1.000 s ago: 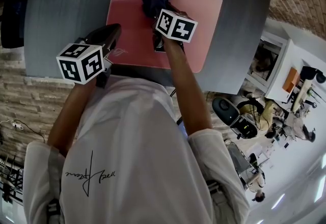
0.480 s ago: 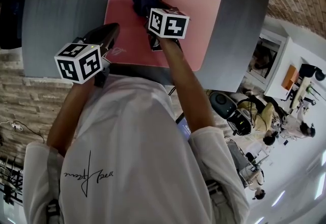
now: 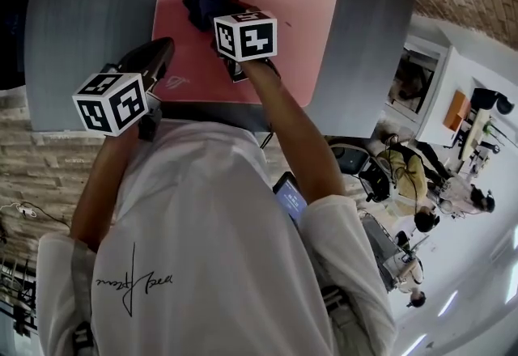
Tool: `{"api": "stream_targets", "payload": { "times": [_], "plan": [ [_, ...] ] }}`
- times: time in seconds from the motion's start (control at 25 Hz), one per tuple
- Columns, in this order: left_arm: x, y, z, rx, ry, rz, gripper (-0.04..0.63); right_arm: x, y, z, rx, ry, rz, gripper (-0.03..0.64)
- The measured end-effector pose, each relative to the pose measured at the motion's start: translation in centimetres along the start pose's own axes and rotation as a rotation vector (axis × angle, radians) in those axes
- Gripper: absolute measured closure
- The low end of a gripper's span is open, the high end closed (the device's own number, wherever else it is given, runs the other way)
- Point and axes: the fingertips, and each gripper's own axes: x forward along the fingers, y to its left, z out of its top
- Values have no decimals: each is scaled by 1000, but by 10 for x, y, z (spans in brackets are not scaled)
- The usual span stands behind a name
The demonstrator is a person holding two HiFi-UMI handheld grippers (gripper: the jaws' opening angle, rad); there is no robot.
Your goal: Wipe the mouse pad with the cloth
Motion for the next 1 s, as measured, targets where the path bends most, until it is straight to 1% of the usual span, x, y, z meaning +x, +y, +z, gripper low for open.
{"api": "stream_targets", "payload": {
  "times": [0.16, 0.32, 0.6, 0.8, 0.88, 1.0],
  "plan": [
    [1, -1, -1, 5, 1, 0, 583, -2, 4, -5, -14, 17, 48, 528],
    [0, -1, -1, 10, -1, 2, 583, -5, 6, -9, 17, 19, 100, 527],
    [2, -5, -6, 4, 14, -14, 583, -14, 7, -20, 55, 19, 133, 528],
    [6, -6, -9, 4, 28, -25, 583, -23, 7, -32, 43, 42, 174, 526],
    [8, -7, -12, 5, 36, -33, 583, -27, 5, -37, 58, 37, 191, 526],
    [9, -8, -17, 11, 51, -40, 583, -30, 4, -42, 109, 23, 218, 526]
  ]
}}
